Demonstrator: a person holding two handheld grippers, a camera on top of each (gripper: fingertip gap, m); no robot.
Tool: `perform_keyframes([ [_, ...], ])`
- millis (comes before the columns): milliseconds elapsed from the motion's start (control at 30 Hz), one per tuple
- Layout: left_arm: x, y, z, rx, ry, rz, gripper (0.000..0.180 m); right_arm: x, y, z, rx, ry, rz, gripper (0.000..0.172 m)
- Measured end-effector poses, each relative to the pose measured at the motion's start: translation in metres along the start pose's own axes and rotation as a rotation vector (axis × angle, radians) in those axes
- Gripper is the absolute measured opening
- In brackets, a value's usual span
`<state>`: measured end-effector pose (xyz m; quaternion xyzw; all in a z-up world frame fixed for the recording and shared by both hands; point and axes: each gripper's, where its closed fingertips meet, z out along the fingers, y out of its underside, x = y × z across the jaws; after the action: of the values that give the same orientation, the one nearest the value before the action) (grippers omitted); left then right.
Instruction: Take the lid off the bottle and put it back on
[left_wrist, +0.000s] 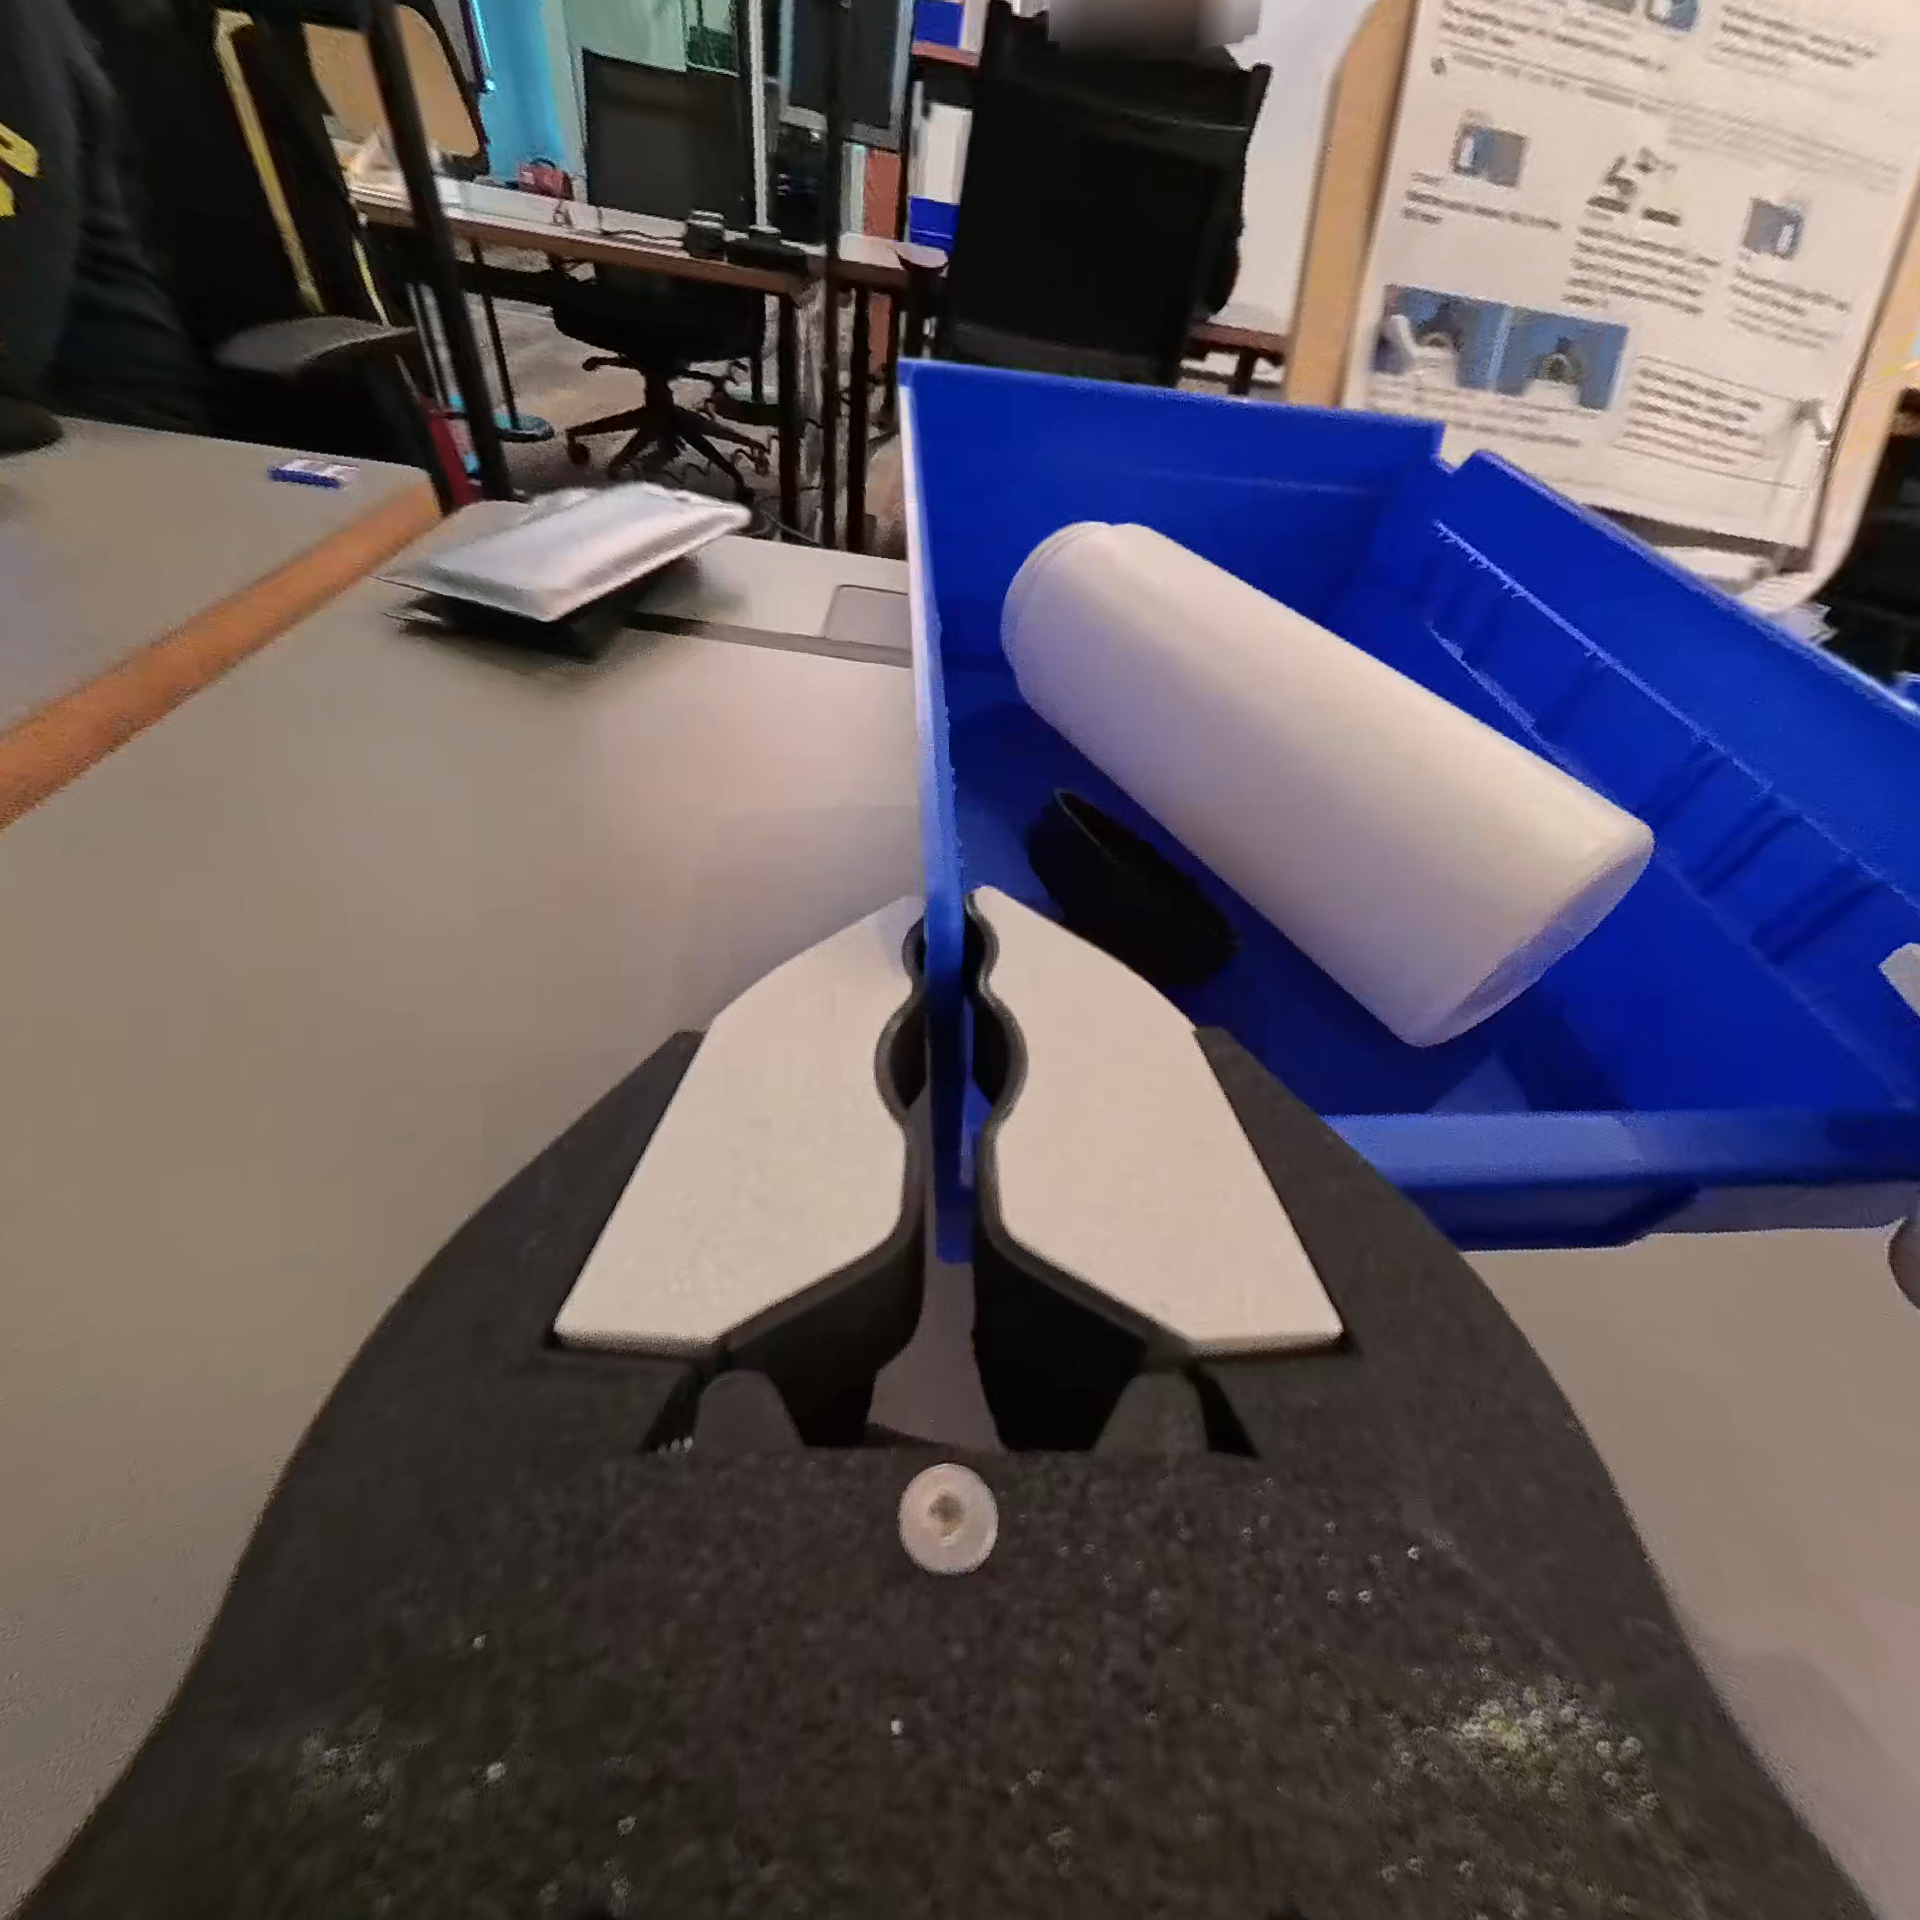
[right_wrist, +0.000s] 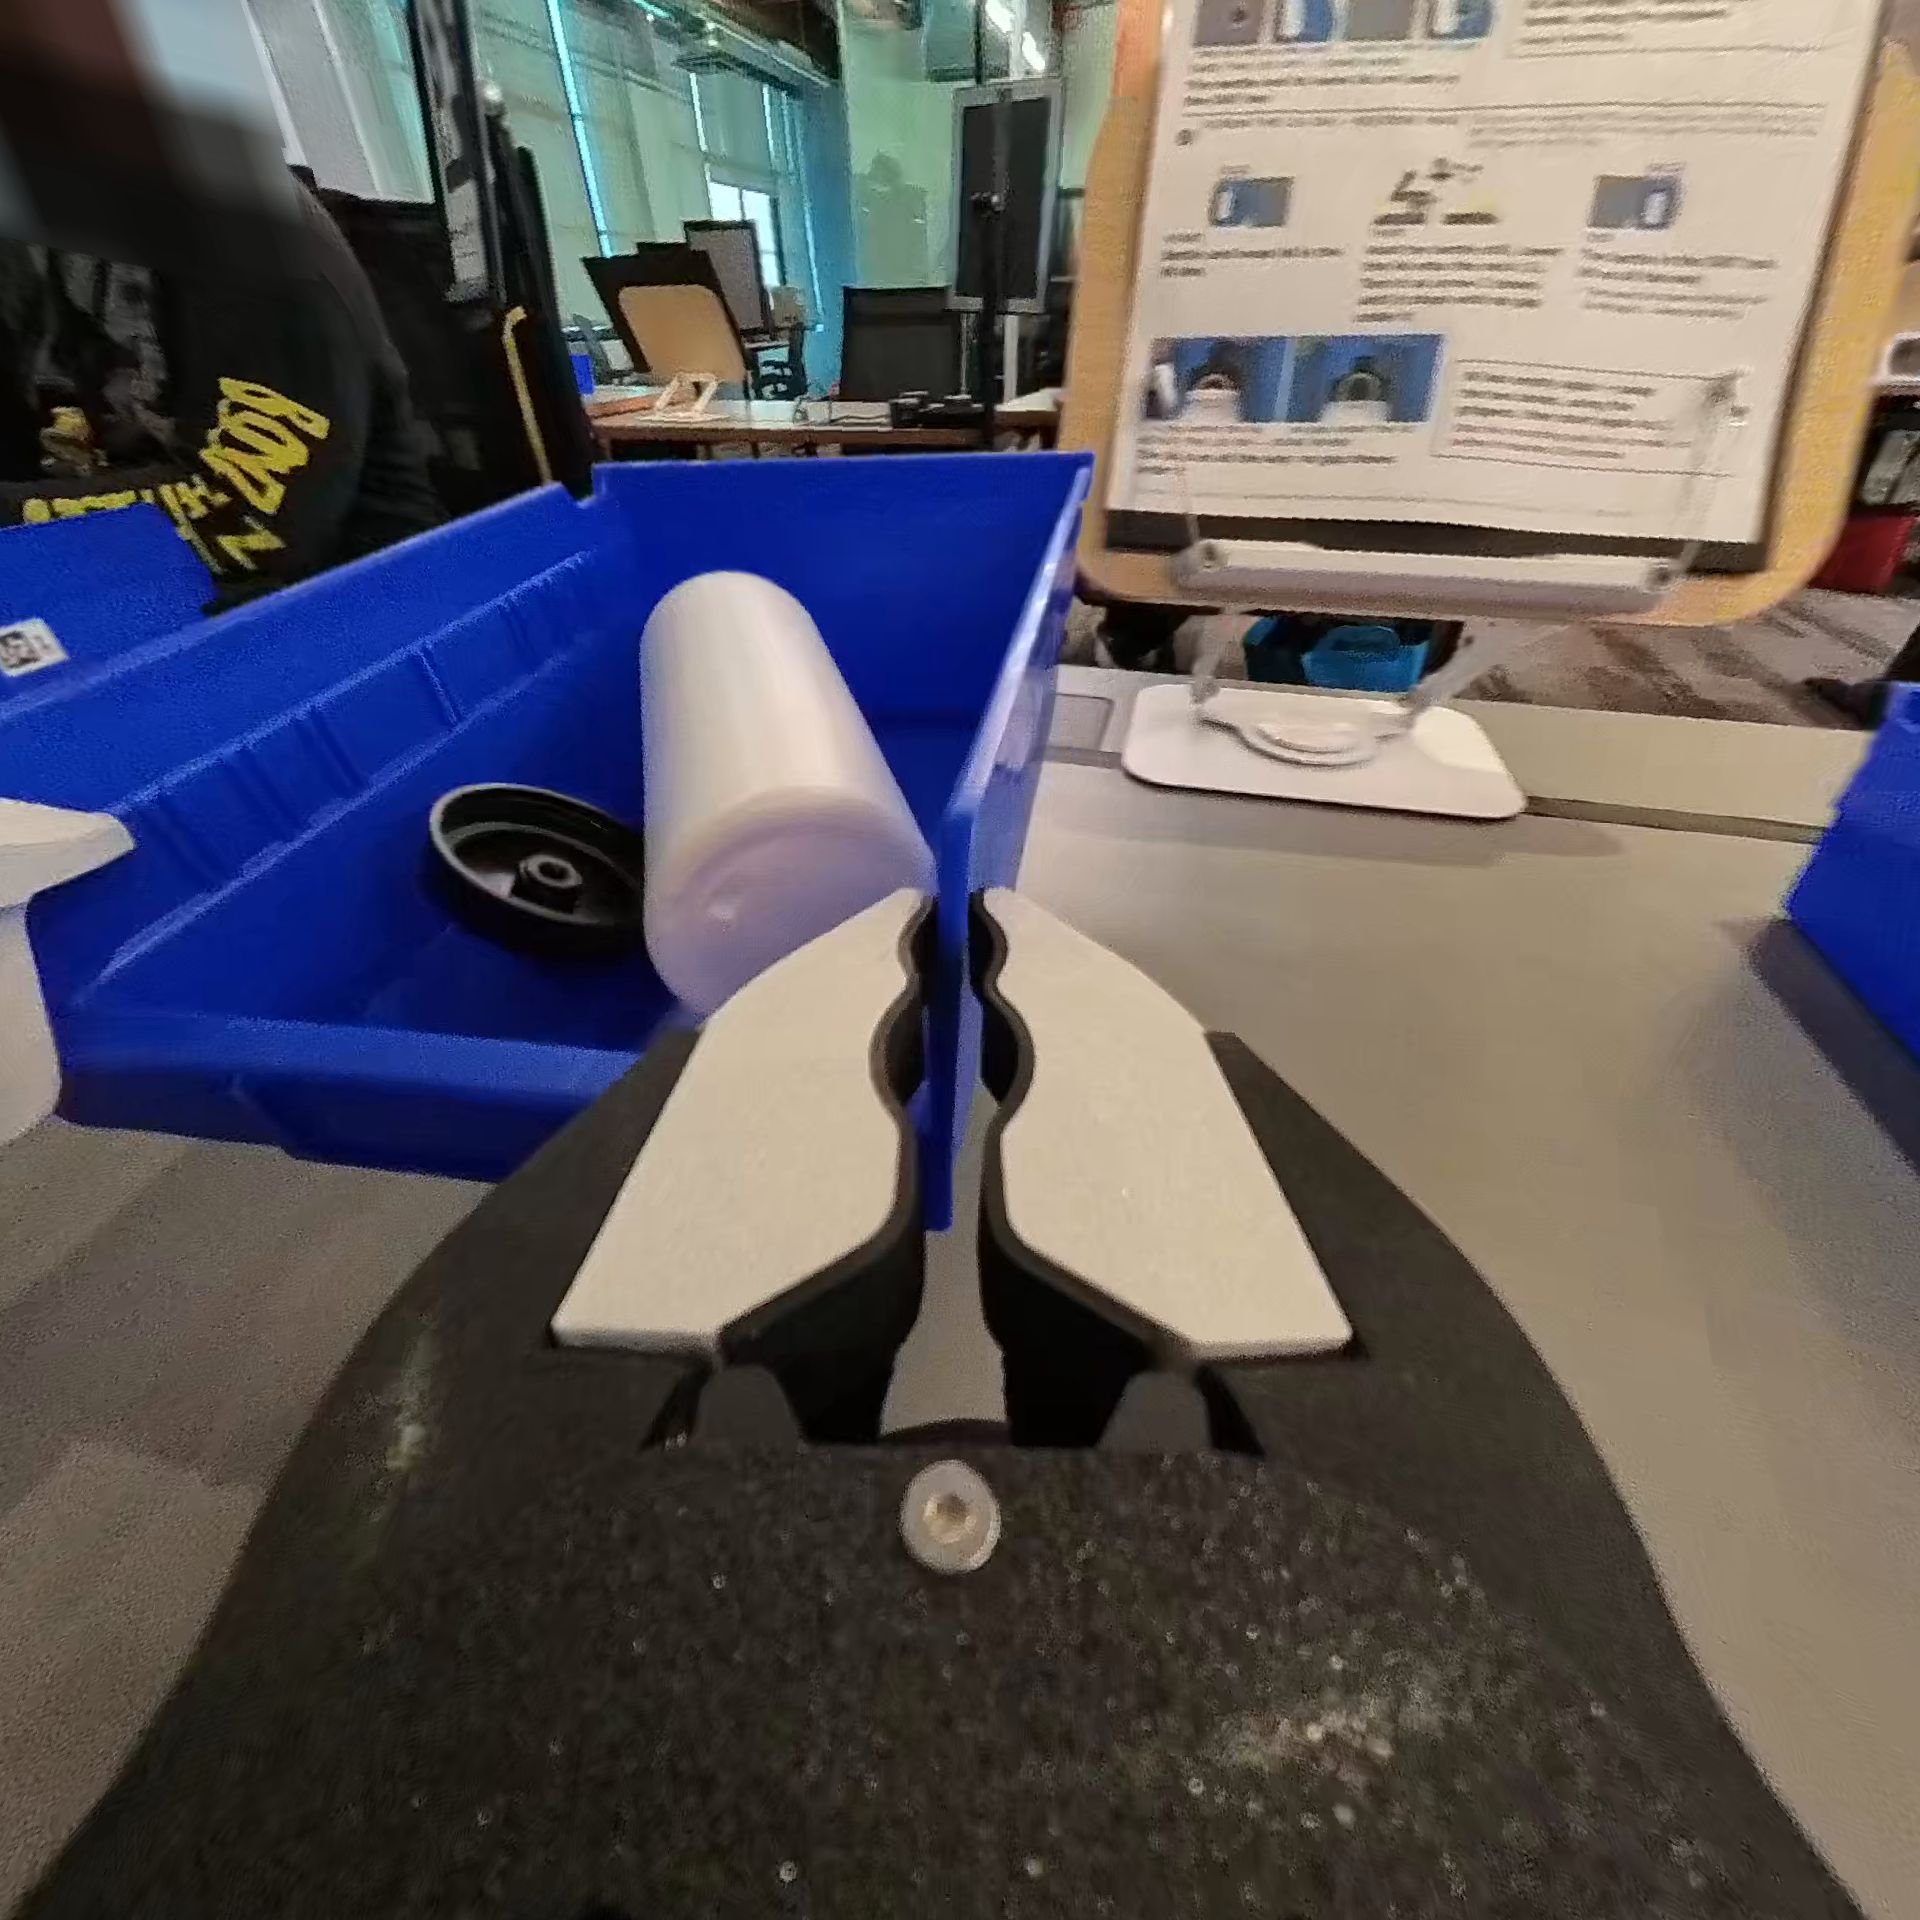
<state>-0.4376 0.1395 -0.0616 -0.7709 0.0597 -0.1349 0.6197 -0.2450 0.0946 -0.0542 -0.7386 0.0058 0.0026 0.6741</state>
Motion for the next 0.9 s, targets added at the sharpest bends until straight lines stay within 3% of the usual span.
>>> perform_keyframes([
  [167,-0.04,0.0,0.011,-0.031,-0.002,-0.038,0.001,-0.04,0.016,0.025,-0.063,-0.022,0.011,0.005],
  [333,-0.058,0.025,0.03,-0.121,-0.047,-0.039,0.002,-0.047,0.04,0.048,-0.154,-0.019,0.082,0.005],
  [467,-0.08,0.045,0.041,-0.177,-0.092,-0.132,0.005,-0.067,0.069,0.052,-0.248,-0.11,0.074,0.009],
  [633,-0.083,0.044,0.041,-0.173,-0.055,-0.221,0.005,-0.074,0.07,0.052,-0.292,-0.218,0.051,0.011],
  [767,-0.086,0.033,0.036,-0.116,-0.058,-0.267,0.015,-0.075,0.071,0.039,-0.393,-0.364,0.059,0.027],
  [900,-0.105,0.003,0.016,0.03,-0.123,-0.252,0.028,-0.061,0.032,-0.006,-0.208,-0.567,-0.057,0.042],
])
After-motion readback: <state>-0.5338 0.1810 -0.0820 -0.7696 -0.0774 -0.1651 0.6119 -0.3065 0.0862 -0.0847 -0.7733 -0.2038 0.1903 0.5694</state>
